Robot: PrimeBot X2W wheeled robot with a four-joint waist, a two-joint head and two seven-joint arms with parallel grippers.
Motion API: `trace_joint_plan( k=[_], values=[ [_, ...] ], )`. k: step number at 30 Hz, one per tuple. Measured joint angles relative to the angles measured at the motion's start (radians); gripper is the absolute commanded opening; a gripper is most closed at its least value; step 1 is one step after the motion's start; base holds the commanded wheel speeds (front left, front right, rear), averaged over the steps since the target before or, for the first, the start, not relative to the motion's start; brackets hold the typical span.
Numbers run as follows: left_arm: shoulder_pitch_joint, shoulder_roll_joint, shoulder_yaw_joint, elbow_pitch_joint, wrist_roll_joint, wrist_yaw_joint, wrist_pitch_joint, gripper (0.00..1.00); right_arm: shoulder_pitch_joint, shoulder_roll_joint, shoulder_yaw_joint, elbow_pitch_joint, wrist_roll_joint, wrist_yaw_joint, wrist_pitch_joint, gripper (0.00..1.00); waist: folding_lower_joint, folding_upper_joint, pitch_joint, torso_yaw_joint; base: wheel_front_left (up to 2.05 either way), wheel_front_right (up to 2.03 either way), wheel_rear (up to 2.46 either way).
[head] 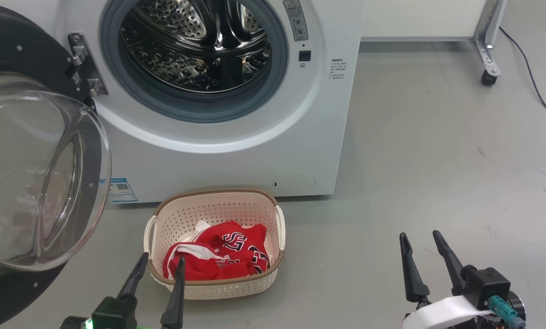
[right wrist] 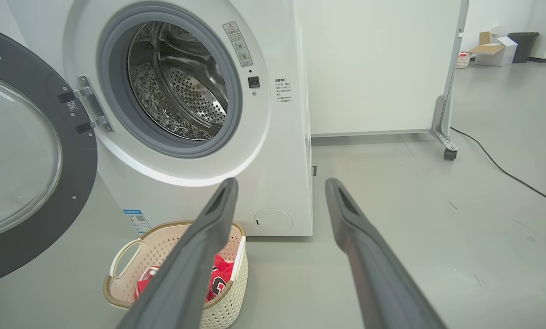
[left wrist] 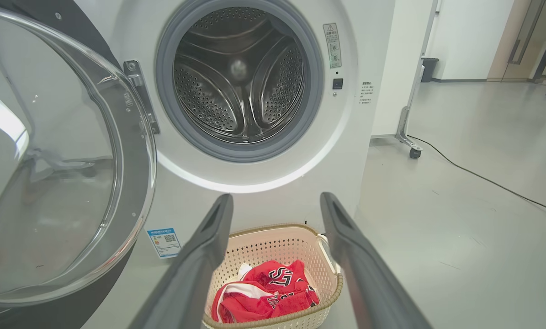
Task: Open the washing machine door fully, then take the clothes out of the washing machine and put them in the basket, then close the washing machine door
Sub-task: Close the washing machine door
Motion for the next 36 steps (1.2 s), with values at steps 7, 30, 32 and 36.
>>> trace_joint_plan(
  k=[7, 30, 32, 36],
  values=[
    [-0.001, 0.0, -0.003, 0.0, 0.008, 0.0, 0.004, 1.0, 0.0, 0.0, -0.005, -0.005, -0.002, -0.006, 0.0, 1.0, 0.0, 0.0, 0.0, 0.034, 0.0, 0.0, 0.0],
    [-0.003, 0.0, 0.005, 0.003, 0.008, 0.018, 0.002, 1.0, -0.002, 0.001, 0.011, -0.017, -0.007, 0.012, 0.0, 1.0, 0.0, 0.0, 0.009, 0.286, 0.0, 0.0, 0.0],
    [-0.003, 0.0, 0.006, 0.003, 0.008, 0.02, 0.002, 1.0, -0.002, 0.001, 0.013, -0.018, -0.007, 0.012, 0.0, 1.0, 0.0, 0.0, 0.01, 0.31, 0.0, 0.0, 0.0],
    [-0.003, 0.0, 0.009, 0.003, 0.008, 0.02, 0.002, 1.0, -0.004, 0.001, 0.019, -0.017, -0.007, 0.012, 0.0, 1.0, 0.0, 0.0, 0.014, 0.352, 0.0, 0.0, 0.0]
  ],
)
